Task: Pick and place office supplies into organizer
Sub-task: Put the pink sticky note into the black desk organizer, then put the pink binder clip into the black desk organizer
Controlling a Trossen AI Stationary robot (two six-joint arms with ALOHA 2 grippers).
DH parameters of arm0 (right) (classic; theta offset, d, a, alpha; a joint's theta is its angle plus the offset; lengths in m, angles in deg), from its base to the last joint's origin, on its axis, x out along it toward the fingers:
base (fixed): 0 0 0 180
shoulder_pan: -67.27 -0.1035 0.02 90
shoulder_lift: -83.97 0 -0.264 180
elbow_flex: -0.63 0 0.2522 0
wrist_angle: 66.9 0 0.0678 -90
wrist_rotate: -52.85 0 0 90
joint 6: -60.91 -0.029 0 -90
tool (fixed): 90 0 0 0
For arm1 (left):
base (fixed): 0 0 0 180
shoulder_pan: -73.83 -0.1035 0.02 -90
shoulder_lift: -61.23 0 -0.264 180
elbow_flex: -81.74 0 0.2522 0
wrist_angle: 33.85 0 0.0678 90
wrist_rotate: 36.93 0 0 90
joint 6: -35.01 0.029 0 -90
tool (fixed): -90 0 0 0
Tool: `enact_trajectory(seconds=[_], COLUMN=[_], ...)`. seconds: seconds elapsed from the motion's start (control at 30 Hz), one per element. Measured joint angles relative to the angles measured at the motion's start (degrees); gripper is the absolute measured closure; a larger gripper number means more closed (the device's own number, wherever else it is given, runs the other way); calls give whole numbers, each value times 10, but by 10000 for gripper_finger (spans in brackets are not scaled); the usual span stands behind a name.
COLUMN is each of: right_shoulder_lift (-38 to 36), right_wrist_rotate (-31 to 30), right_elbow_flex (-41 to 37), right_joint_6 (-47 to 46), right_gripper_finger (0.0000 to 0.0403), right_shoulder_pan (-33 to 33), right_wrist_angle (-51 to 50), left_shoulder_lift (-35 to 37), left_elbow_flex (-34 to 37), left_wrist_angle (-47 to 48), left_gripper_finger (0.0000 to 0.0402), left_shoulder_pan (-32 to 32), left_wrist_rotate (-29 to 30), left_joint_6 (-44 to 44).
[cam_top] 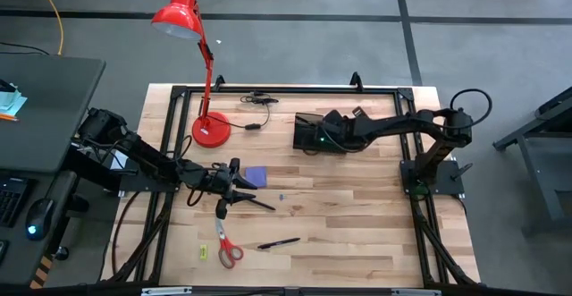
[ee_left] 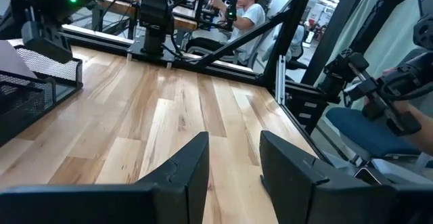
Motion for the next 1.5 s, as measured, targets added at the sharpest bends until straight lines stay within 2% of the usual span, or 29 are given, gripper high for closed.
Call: enact_trajectory(seconds=[0.1,0.43,0.6,0.77,0.9,1.07,1.27,1.5], right_shoulder_lift=[0,0,-7,-28,-50,-80,-90,-88], right_wrist_rotate=[16,180,184,169,168,163,147,119], right_elbow_flex=[0,0,0,0,0,0,0,0], right_joint_6=[12,50,49,36,-7,-55,-112,-136], right_gripper_finger=[400,399,401,401,402,402,401,399], right_shoulder_pan=[10,65,65,38,-6,-101,-228,-348], right_wrist_angle=[9,29,24,24,7,7,50,99], left_shoulder_lift=[0,0,0,0,0,0,0,0], left_elbow_flex=[0,0,0,0,0,0,0,0], left_wrist_angle=[1,12,12,13,20,29,29,29], left_gripper_finger=[284,284,284,284,284,284,284,284], left_shoulder_pan=[0,0,0,0,0,0,0,0], left_wrist_rotate=[0,15,16,16,16,16,15,15], left_joint_6=[0,0,0,0,0,0,-2,-2])
